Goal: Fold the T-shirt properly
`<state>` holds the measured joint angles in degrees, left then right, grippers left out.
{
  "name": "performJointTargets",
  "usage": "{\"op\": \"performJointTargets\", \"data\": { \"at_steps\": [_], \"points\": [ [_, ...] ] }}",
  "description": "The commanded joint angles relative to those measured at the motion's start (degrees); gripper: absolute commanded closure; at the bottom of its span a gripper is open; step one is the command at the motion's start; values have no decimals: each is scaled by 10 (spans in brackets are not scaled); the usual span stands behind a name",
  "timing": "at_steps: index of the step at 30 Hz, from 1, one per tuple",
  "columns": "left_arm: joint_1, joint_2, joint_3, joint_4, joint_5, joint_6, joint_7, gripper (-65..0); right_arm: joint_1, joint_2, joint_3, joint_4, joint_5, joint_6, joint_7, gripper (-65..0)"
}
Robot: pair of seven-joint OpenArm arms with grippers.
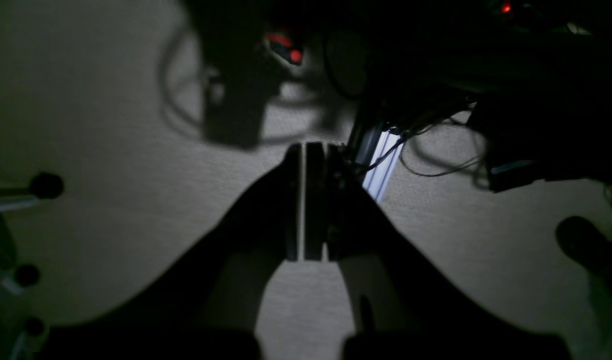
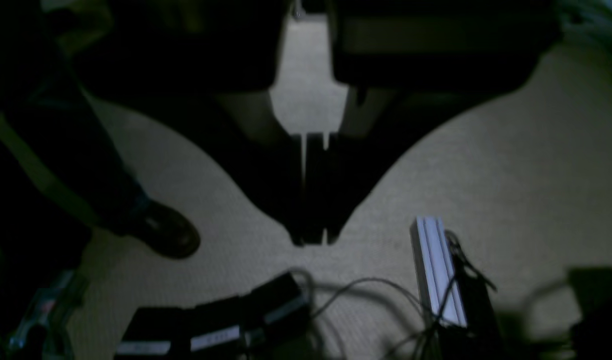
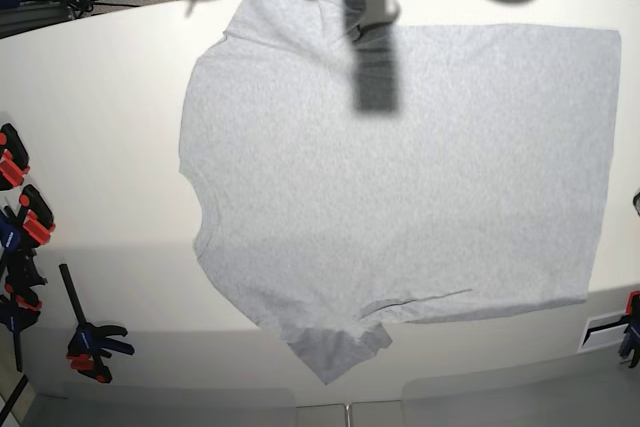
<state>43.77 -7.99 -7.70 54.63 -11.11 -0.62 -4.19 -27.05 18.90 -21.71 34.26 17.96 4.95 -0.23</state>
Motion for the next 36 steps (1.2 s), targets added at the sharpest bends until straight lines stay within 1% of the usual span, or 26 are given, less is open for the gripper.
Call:
{"op": "performJointTargets", "data": {
  "at_steps": [1, 5, 7, 9, 11, 13, 14, 17, 20, 22, 23, 26, 29, 30, 31, 34, 36],
  "points": [
    [31, -8, -1, 23, -1, 2, -3, 0, -27, 13, 0, 22, 0, 2, 4, 0],
    [118, -38, -1, 129, -1, 1, -3, 0, -118, 47, 6, 129, 0, 2, 4, 0],
    [165, -61, -1, 188, -1, 0, -3, 0, -170, 62, 26, 192, 0, 2, 4, 0],
    [212, -86, -1, 251, -2, -3, -3, 0, -228, 74, 64, 263, 1, 2, 5, 0],
    [257, -111, -1, 314, -1, -3, -3, 0, -286, 83, 111, 338, 16, 3, 11, 0],
    [296, -134, -1, 374, -1, -5, -3, 0, -341, 91, 161, 409, 42, 12, 15, 0],
    [312, -144, -1, 403, -1, -5, -3, 0, -365, 94, 186, 442, 57, 24, 15, 0],
    [312, -163, -1, 480, -1, -5, -3, 0, -426, 95, 258, 525, 94, 71, 15, 0],
    [312, -167, -1, 535, -1, -6, 10, 0, -467, 94, 315, 585, 137, 119, 15, 0],
    [312, -167, -1, 562, -2, -7, 6, 0, -480, 91, 350, 617, 168, 153, 17, 0],
    [312, -166, -1, 575, -2, -9, 1, 0, -480, 89, 368, 632, 185, 176, 20, 0],
    [312, -166, -1, 612, -2, -11, -5, 0, -480, 67, 429, 668, 240, 252, 27, 0],
    [312, -166, -1, 640, -26, -15, -4, 0, -465, 47, 482, 694, 337, 338, 28, 0],
    [312, -167, -1, 644, -41, -28, 0, 0, -452, 41, 495, 696, 372, 350, 27, 0],
    [312, -166, -1, 645, -54, -50, 5, 0, -436, 34, 506, 695, 400, 350, 26, 0],
    [282, -166, -1, 645, -103, -139, 53, 0, -392, 19, 516, 695, 452, 350, -4, 0],
    [259, -166, -1, 645, -127, -205, 82, 0, -362, 7, 516, 695, 476, 350, -48, 0]
  ]
}}
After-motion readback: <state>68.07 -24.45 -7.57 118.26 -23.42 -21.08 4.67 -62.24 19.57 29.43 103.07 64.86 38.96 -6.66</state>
